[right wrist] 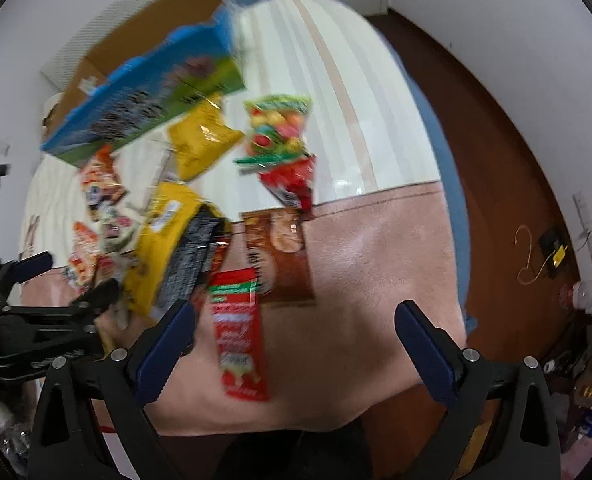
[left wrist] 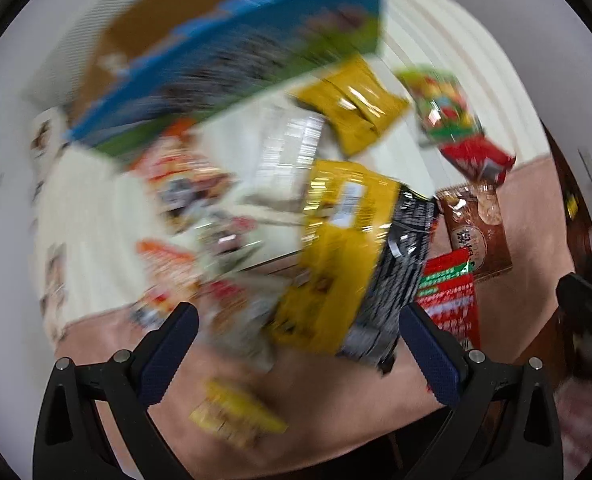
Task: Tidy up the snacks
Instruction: 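Grasp the yellow-black bag with the left tool while the right tool grasps the brown biscuit packet, then carry both packets into the cardboard box and open both tools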
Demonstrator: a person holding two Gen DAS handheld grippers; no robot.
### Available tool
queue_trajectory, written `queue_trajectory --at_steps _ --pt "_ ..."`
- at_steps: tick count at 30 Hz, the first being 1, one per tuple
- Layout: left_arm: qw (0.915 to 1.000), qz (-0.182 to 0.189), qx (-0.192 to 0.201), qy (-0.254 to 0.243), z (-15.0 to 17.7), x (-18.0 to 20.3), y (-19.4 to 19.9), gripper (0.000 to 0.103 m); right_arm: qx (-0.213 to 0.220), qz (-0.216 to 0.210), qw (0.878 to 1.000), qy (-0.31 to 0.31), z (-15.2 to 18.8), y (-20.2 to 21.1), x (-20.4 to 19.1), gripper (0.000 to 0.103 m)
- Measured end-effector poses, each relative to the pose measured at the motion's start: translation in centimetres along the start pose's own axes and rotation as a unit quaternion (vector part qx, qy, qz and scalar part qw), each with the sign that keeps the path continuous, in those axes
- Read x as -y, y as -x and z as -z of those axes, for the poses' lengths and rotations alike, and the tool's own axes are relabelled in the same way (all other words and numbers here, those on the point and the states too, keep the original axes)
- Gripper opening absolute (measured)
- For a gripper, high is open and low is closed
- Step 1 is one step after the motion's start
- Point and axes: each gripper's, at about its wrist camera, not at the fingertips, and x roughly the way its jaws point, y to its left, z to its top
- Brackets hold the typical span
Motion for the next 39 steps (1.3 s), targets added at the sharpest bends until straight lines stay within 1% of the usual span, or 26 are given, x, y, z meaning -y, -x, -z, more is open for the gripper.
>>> queue_trajectory --at_steps 1,4,6,8,9,10,12,15,16,18,19,20,21,22,24,26,27,28,29,30,32,33,34,37,39 --pt "0.9997 0.01 -0.016 -0.013 -0.7 0.7 -1.3 0.103 -0.007 -0.004 1.0 -0.006 -0.2 -1.1 0.6 0.097" --pt "0.997 0.031 -0.056 -0.045 -2.2 2.4 -4.7 0.103 -0.027 -0.017 0.999 -0.019 -0.5 -3.4 1.8 0.096" --pt "0.9952 0.031 -0.072 -0.059 -2.6 3.1 -6.0 0.103 -0.031 -0.02 0.999 -0.019 -0.2 -4.2 2.3 0.096" --pt "0.994 0.023 -0.077 -0.074 -2.7 3.7 -7.0 0.103 -0.037 -0.024 0.999 -0.02 -0.1 -4.9 2.6 0.096" --pt "0.994 0.021 -0.076 -0.075 -2.7 3.8 -7.2 0.098 -0.04 -0.028 0.999 -0.021 -0.2 -5.3 2.7 0.094" --pt "0.9953 0.015 -0.07 -0.065 -2.6 3.4 -7.3 0.091 -0.042 -0.034 0.998 -0.022 -0.3 -5.6 2.8 0.091" --pt "0.9967 0.023 -0.068 -0.036 -2.6 2.5 -6.9 0.089 -0.046 -0.041 0.998 -0.022 -0.5 -6.1 2.9 0.088" --pt "0.9964 0.027 -0.065 0.046 -2.0 -0.4 -5.8 0.086 -0.051 -0.049 0.997 -0.017 -1.3 -6.8 2.4 0.08" --pt "0.994 0.026 -0.065 0.084 -1.6 -1.8 -5.4 0.085 -0.052 -0.051 0.997 -0.015 -1.6 -7.1 2.1 0.079" --pt "0.989 0.029 -0.067 0.129 -0.8 -3.8 -5.2 0.086 -0.057 -0.044 0.997 -0.012 -2.1 -8.2 1.4 0.077" --pt "0.9846 0.022 -0.07 0.158 -0.1 -5.0 -5.2 0.086 -0.062 -0.039 0.997 -0.011 -2.3 -8.8 1.0 0.077" --pt "0.9823 0.021 -0.072 0.171 0.2 -5.7 -5.2 0.086 -0.067 -0.038 0.997 -0.009 -2.5 -9.4 0.6 0.077" --pt "0.9796 0.028 -0.077 0.184 0.6 -6.4 -5.5 0.086 -0.071 -0.037 0.997 -0.008 -2.6 -10.0 0.2 0.077" --pt "0.9784 0.038 -0.083 0.185 0.9 -6.9 -5.9 0.088 -0.074 -0.033 0.997 -0.005 -2.7 -10.6 -0.3 0.077" --pt "0.9808 0.042 -0.089 0.168 1.1 -7.0 -6.4 0.089 -0.076 -0.019 0.997 0.01 -3.0 -11.5 -1.4 0.077" --pt "0.9849 0.036 -0.094 0.141 1.2 -6.8 -6.7 0.089 -0.078 0.0 0.997 0.022 -3.1 -12.2 -2.4 0.077" --pt "0.9863 0.034 -0.093 0.132 1.5 -6.6 -6.9 0.089 -0.077 0.009 0.997 0.027 -3.2 -12.4 -2.8 0.075" --pt "0.9864 0.035 -0.089 0.134 1.5 -6.7 -6.7 0.089 -0.076 0.02 0.996 0.032 -3.2 -12.5 -3.2 0.067" --pt "0.9863 0.038 -0.083 0.137 1.7 -6.9 -6.5 0.088 -0.075 0.03 0.996 0.034 -3.1 -12.5 -3.5 0.062" --pt "0.9864 0.041 -0.076 0.14 1.9 -6.9 -6.3 0.086 -0.074 0.036 0.996 0.036 -3.0 -12.4 -3.7 0.06" --pt "0.986 0.046 -0.062 0.148 3.1 -6.9 -5.8 0.086 -0.072 0.041 0.996 0.034 -3.0 -12.0 -3.9 0.06" --pt "0.9859 0.05 -0.054 0.15 4.2 -6.5 -5.0 0.085 -0.072 0.044 0.996 0.032 -2.9 -11.7 -3.9 0.06" --pt "0.9855 0.056 -0.047 0.153 4.5 -6.3 -4.6 0.085 -0.072 0.049 0.996 0.027 -3.0 -11.5 -4.8 0.06" --pt "0.9845 0.076 -0.023 0.156 6.0 -7.5 -2.4 0.084 -0.064 0.048 0.997 0.014 -3.2 -10.4 -6.0 0.06" --pt "0.9846 0.081 -0.007 0.155 6.4 -8.2 -0.5 0.084 -0.056 0.041 0.998 0.011 -3.3 -9.0 -6.3 0.06"
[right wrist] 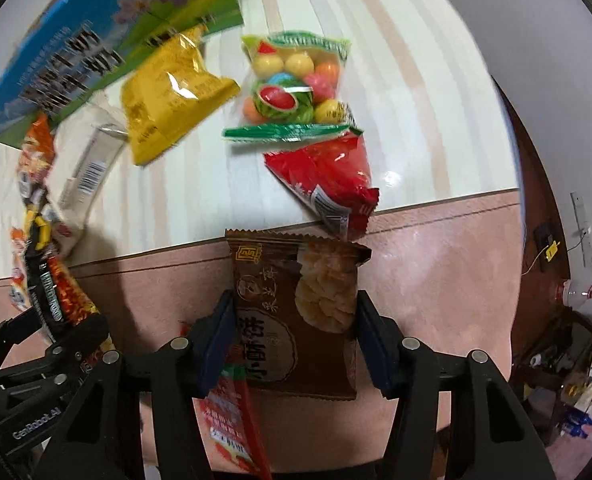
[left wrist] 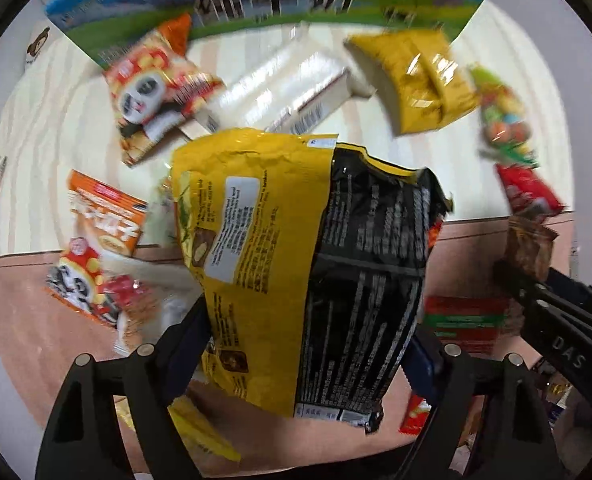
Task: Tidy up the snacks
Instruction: 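Carry both packets into the cardboard box and open both tools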
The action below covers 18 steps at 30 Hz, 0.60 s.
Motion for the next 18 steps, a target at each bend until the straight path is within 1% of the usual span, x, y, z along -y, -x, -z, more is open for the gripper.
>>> queue_trajectory --at_steps 2,5,6,10,11,14,16,17,18 --pt "0.9998 0.002 0.018 -0.002 0.5 -0.7 2.2 0.084 0.007 -0.012 1.0 -0.002 -0.3 1.6 0.7 0.06" --pt "0.9991 0.02 0.036 0.007 0.1 -1.5 5.7 0.084 0.023 -0.042 0.999 -0.002 -0.6 4.5 0.2 0.06" --pt "0.9987 0.026 0.043 0.01 0.4 -2.5 6.5 0.084 0.028 -0.052 0.998 -0.001 -0.8 5.3 0.0 0.06" --pt "0.9959 0.043 0.077 0.023 -0.7 -4.3 11.7 0.084 0.055 -0.111 0.992 0.004 -2.9 9.3 -1.1 0.06" --pt "0.9949 0.047 0.085 0.028 -1.4 -4.8 13.0 0.084 0.063 -0.125 0.99 0.006 -3.4 9.9 -1.4 0.06" --pt "0.9912 0.058 0.112 0.039 -3.9 -6.0 17.0 0.084 0.088 -0.16 0.983 0.025 -6.5 13.2 -3.5 0.06" --pt "0.9884 0.064 0.13 0.046 -6.5 -7.1 19.5 0.084 0.109 -0.181 0.977 0.041 -9.6 15.3 -5.1 0.06" --pt "0.9879 0.061 0.134 0.046 -7.7 -7.1 20.0 0.084 0.118 -0.187 0.974 0.044 -10.7 16.2 -5.3 0.06" --pt "0.9873 0.053 0.143 0.045 -9.4 -7.8 21.0 0.084 0.128 -0.191 0.972 0.05 -12.2 16.9 -5.8 0.06"
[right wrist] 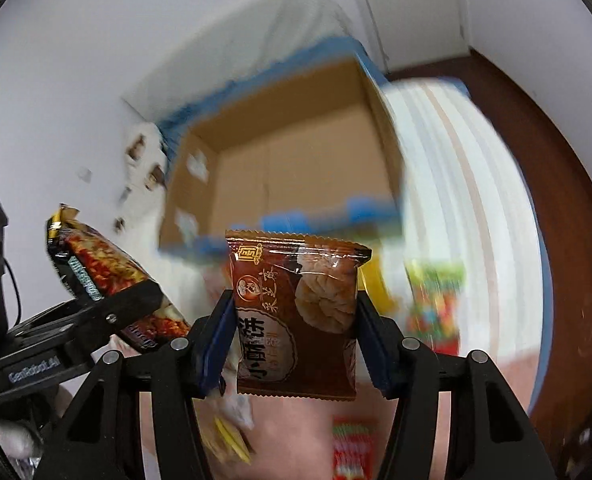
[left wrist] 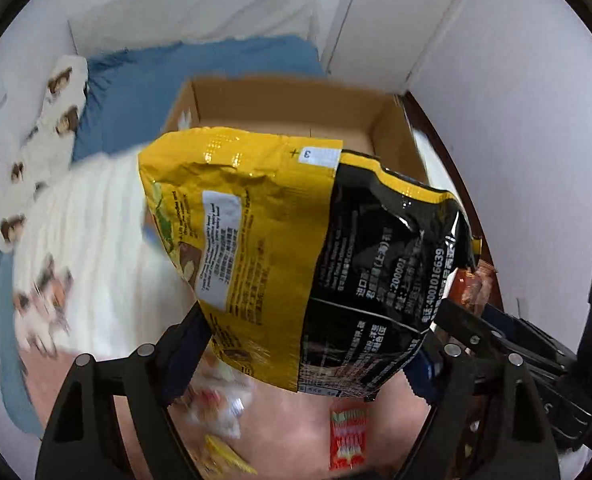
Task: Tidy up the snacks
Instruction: 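Carry both packets into the cardboard box and open both tools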
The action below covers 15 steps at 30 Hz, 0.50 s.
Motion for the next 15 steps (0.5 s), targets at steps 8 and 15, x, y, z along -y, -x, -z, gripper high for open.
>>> queue_trajectory --at_steps 8,15 --pt "0.998 -0.043 -0.046 -0.001 -10.9 -0.1 -8.2 0.084 -0.009 0.019 0.998 0.051 -11.6 -6.4 -2.4 0.06" --pt "0.9861 -0.054 -0.156 0.016 -14.8 -2.2 -19.8 0.084 -0.079 0.043 0.994 0.065 -15.7 -16.5 -1.3 0.06"
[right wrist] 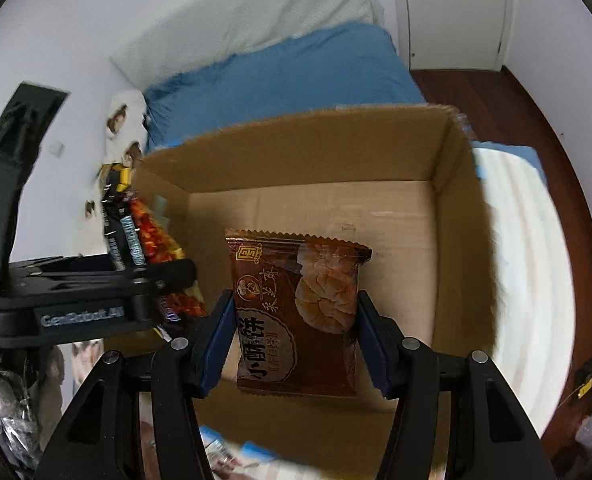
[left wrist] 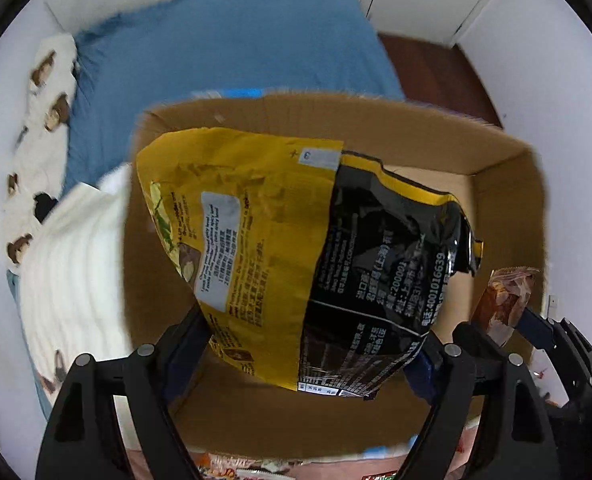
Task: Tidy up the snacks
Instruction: 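Carry both packets into the cardboard box and open both tools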
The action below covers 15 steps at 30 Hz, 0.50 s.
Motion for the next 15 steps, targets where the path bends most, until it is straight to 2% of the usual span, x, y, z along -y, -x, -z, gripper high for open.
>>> queue_trajectory --at_steps 3,6,11,15 --pt "0.9995 0.005 -0.031 0.005 -2.0 -0.1 -3.1 0.084 -0.018 0.014 1.0 0.003 -1.2 -3.0 0.5 0.06" --pt "0.999 0.004 -0.045 0.003 -3.2 -0.6 -5.3 0.084 -0.027 0.021 0.999 0.0 -2.4 -5.1 1.3 0.06" --pt "0.9984 0.0 -0.057 0.004 -4.0 -0.9 -6.9 0.084 -0.04 0.02 0.999 -0.005 -3.4 -7.3 2.3 0.06" --pt "0.9983 0.005 -0.057 0.01 -3.4 -1.4 -7.1 0.085 -0.05 0.014 0.999 -0.006 -3.5 -8.4 2.8 0.061"
